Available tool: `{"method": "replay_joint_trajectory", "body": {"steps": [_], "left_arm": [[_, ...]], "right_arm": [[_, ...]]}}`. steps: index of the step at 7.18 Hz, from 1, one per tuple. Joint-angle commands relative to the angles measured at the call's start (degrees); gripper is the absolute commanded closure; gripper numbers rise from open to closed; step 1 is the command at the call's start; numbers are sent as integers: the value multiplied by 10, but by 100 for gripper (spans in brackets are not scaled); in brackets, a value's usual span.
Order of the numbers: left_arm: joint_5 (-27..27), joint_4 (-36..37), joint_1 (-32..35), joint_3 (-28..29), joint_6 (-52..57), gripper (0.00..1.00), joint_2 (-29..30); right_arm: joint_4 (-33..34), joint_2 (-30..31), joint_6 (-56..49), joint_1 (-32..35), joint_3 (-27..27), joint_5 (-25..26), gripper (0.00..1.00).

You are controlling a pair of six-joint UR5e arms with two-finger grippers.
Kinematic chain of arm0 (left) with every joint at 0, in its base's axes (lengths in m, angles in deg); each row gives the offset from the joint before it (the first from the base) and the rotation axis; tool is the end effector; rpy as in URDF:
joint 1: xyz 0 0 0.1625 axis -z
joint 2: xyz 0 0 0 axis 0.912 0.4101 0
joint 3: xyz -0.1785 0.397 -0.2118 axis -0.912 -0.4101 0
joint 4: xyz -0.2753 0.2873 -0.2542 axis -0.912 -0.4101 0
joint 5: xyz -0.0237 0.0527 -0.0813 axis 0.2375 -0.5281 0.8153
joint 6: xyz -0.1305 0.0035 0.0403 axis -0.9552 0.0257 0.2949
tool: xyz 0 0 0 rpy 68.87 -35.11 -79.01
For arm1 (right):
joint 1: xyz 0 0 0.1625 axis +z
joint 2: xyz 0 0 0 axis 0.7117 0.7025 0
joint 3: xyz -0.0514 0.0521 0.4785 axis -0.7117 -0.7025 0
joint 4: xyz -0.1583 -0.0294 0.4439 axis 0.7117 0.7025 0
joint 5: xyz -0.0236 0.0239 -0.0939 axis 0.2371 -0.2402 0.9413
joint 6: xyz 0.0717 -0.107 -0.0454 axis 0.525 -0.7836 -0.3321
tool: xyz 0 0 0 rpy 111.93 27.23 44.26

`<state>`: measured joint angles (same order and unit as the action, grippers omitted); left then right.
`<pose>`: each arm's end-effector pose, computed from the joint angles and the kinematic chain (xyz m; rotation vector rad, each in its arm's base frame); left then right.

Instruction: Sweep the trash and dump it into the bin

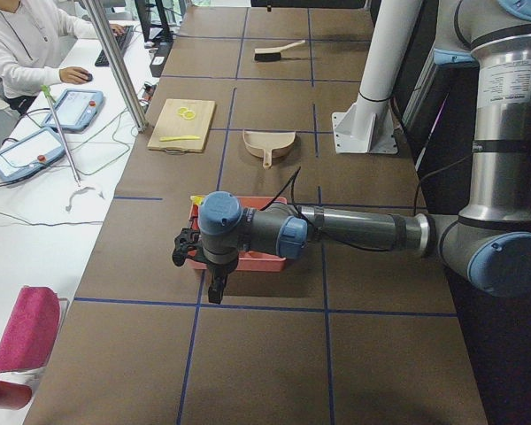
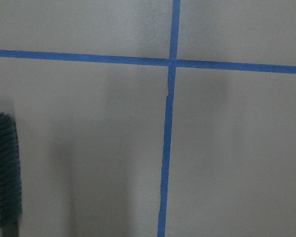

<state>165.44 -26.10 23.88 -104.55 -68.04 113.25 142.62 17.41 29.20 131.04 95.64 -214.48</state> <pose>-0.0338 -0.5435 0.6966 0.1542 0.7806 0.0755 0.0003 -0.4903 0.7295 0.0418 -0.7838 -0.0487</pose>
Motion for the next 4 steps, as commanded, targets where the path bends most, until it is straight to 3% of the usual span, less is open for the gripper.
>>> {"method": "replay_joint_trajectory", "body": {"steps": [1, 4], "left_arm": [[-2, -1, -2, 8, -1, 0, 1], [-2, -1, -3, 8, 0, 0, -1]], "right_arm": [[0, -3, 6, 0, 0, 0, 0], [0, -4, 7, 0, 1, 1, 0]]}}
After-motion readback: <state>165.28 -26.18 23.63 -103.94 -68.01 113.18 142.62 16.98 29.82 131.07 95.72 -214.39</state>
